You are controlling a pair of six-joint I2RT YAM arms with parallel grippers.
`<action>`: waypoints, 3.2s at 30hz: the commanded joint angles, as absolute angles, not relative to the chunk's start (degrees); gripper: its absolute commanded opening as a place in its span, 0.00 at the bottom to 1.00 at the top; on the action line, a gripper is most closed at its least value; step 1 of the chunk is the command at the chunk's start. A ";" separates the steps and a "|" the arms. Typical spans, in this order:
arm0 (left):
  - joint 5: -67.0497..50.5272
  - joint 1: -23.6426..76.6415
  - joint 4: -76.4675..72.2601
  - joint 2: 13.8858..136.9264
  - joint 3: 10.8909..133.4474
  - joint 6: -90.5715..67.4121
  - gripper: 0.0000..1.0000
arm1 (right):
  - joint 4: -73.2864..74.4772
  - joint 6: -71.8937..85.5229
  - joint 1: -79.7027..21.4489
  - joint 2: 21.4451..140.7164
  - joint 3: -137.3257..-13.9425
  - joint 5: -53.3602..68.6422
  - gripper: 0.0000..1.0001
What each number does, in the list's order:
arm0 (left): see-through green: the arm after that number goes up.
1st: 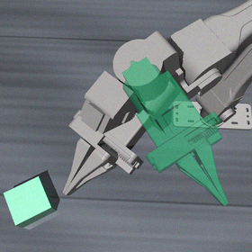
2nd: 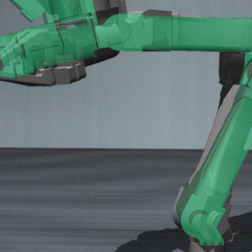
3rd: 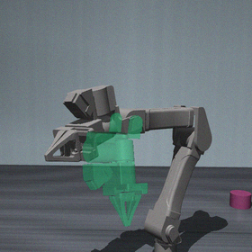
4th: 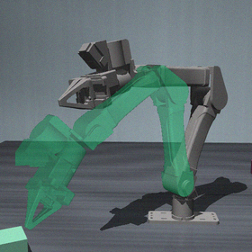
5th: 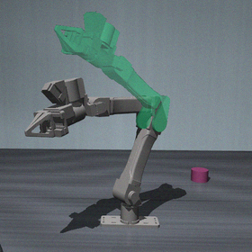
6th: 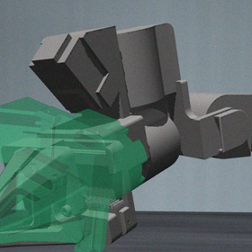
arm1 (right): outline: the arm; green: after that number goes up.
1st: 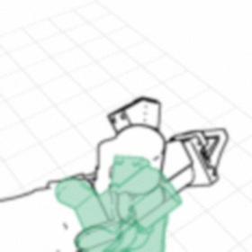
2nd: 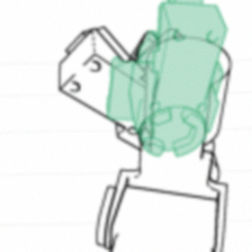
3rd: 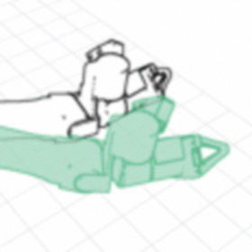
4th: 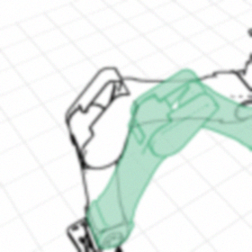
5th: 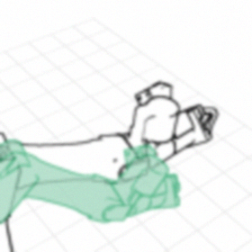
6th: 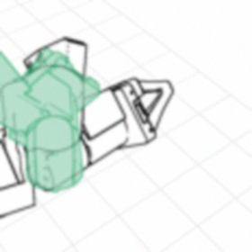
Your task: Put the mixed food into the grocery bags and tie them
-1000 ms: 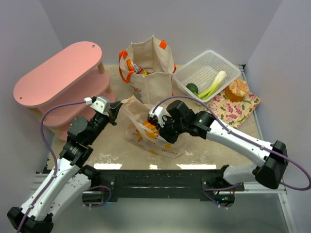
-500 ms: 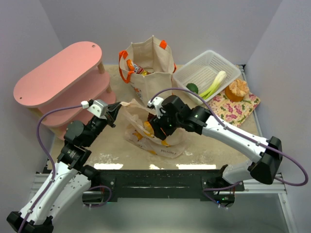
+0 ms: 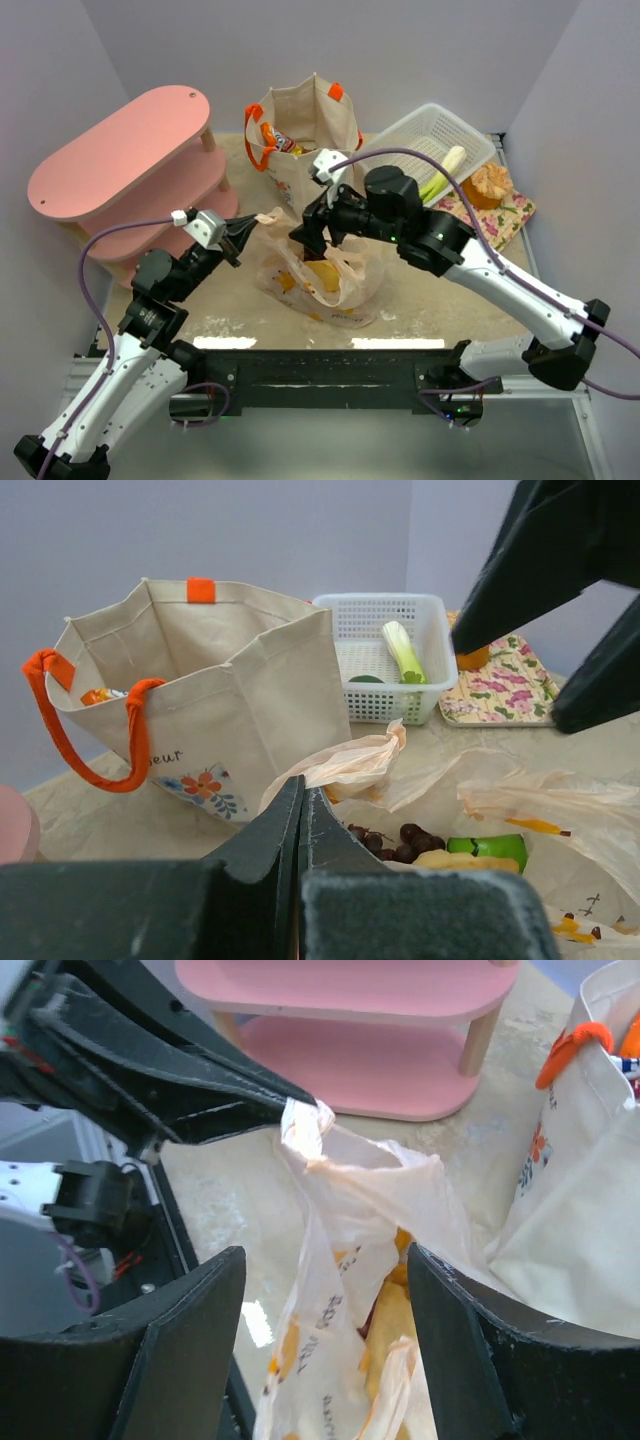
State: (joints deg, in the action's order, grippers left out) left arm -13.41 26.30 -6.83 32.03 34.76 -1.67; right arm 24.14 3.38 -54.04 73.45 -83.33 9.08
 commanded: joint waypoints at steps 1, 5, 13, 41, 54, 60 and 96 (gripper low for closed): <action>-14.85 26.02 -10.37 31.82 34.37 -0.70 0.00 | 18.90 -4.30 -55.45 79.36 -82.88 7.92 0.68; -14.77 26.02 -10.55 31.73 34.28 -0.62 0.00 | 17.66 -7.81 -55.55 82.17 -83.49 5.37 0.68; -16.52 26.02 -10.90 31.82 34.10 -0.70 0.00 | 15.47 -11.07 -55.55 87.89 -86.66 0.62 0.43; -35.33 26.02 -20.47 29.88 39.91 -7.91 1.00 | 38.23 -5.37 -54.76 82.71 -104.68 15.81 0.00; -43.58 26.10 -34.18 39.90 35.42 -16.60 1.00 | 37.35 -2.81 -53.09 82.62 -100.72 22.67 0.00; -47.99 26.10 -31.73 42.27 35.95 -16.96 1.00 | 37.71 -2.29 -49.57 83.41 -101.60 27.94 0.00; -33.84 26.02 -3.60 50.01 44.83 -9.59 0.00 | 30.06 -6.85 -43.07 66.89 -82.02 31.62 0.91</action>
